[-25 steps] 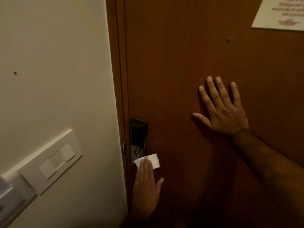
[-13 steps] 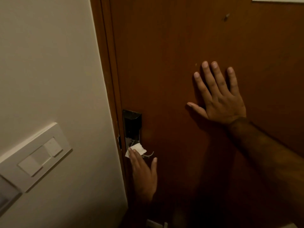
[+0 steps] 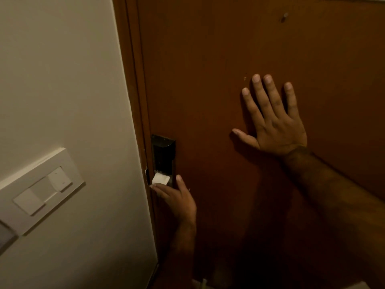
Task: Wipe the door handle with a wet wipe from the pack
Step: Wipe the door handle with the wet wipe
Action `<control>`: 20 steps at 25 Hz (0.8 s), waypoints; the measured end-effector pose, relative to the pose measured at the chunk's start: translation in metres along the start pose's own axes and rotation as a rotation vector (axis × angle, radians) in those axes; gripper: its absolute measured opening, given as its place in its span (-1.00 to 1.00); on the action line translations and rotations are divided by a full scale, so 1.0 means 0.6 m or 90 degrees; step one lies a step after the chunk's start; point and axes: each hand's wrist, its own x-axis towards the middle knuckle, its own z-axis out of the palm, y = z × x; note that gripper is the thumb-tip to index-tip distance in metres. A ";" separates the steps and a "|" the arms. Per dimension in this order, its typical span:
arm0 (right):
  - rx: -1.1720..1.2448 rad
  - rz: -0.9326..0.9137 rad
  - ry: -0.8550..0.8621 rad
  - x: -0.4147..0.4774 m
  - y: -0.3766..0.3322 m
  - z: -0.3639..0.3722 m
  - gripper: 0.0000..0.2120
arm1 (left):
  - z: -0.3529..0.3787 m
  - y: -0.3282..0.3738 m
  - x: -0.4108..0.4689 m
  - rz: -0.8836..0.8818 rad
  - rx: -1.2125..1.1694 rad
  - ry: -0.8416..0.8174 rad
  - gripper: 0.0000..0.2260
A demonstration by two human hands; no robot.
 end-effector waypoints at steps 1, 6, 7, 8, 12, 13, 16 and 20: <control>0.001 0.001 -0.001 0.000 -0.001 0.000 -0.03 | -0.001 -0.003 0.001 0.006 0.000 0.003 -0.19; 0.009 0.001 0.002 0.001 -0.002 -0.001 -0.04 | 0.031 -0.020 -0.110 -0.023 0.000 -0.086 -0.15; 0.013 0.002 0.000 0.001 -0.001 -0.001 -0.04 | 0.042 -0.016 -0.131 -0.044 -0.021 -0.109 -0.15; 0.017 0.002 -0.002 0.002 -0.001 -0.001 -0.04 | 0.052 -0.008 -0.144 -0.064 -0.055 -0.128 -0.16; 0.012 -0.002 0.000 0.000 0.001 0.001 -0.05 | 0.055 0.022 -0.129 -0.128 -0.215 -0.078 -0.23; 0.014 -0.002 -0.002 -0.001 0.000 0.001 -0.05 | 0.047 0.025 -0.110 -0.143 -0.241 -0.047 -0.25; 0.023 0.000 -0.008 -0.002 0.000 -0.001 -0.06 | 0.021 0.033 -0.046 -0.146 -0.242 0.009 -0.26; 0.020 0.000 -0.006 0.002 -0.001 -0.002 -0.06 | -0.010 0.013 -0.001 0.005 0.001 -0.002 -0.26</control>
